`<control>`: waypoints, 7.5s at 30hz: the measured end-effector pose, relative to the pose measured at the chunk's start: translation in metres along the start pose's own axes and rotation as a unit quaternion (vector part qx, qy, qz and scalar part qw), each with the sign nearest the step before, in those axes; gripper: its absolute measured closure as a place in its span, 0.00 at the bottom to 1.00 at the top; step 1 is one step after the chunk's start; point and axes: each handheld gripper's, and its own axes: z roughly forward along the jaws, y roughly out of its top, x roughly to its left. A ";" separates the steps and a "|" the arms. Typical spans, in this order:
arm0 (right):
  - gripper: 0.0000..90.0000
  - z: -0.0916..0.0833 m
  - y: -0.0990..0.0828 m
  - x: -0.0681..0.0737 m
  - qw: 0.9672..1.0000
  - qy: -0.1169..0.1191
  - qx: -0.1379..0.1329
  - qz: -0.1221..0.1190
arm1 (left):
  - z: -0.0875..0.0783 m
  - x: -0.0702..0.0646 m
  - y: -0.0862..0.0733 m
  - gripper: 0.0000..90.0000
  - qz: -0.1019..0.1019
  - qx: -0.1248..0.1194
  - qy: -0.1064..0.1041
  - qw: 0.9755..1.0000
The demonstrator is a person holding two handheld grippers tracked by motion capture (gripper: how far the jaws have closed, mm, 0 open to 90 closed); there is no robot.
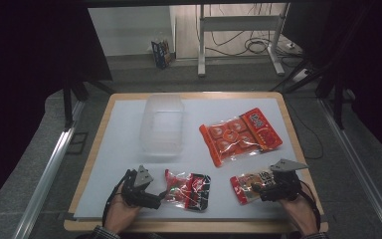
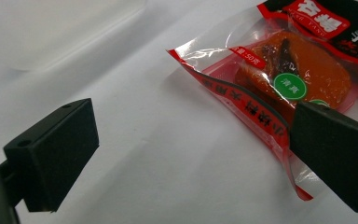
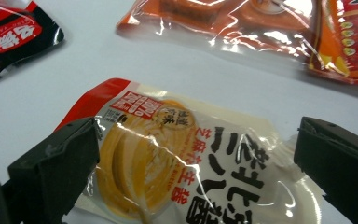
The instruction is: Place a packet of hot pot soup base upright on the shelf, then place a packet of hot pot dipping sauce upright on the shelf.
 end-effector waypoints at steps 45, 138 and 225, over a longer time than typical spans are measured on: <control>0.00 0.003 0.003 0.002 1.000 0.000 0.004 0.005 | -0.010 0.014 -0.004 0.03 -0.028 -0.039 0.020 0.999; 0.30 0.051 0.062 -0.117 0.996 -0.020 0.036 0.082 | -0.022 0.010 -0.013 0.02 -0.019 -0.005 0.030 0.999; 0.98 0.016 0.218 -0.053 0.999 0.015 0.001 -0.029 | -0.017 0.004 -0.012 0.03 0.013 0.003 0.033 0.999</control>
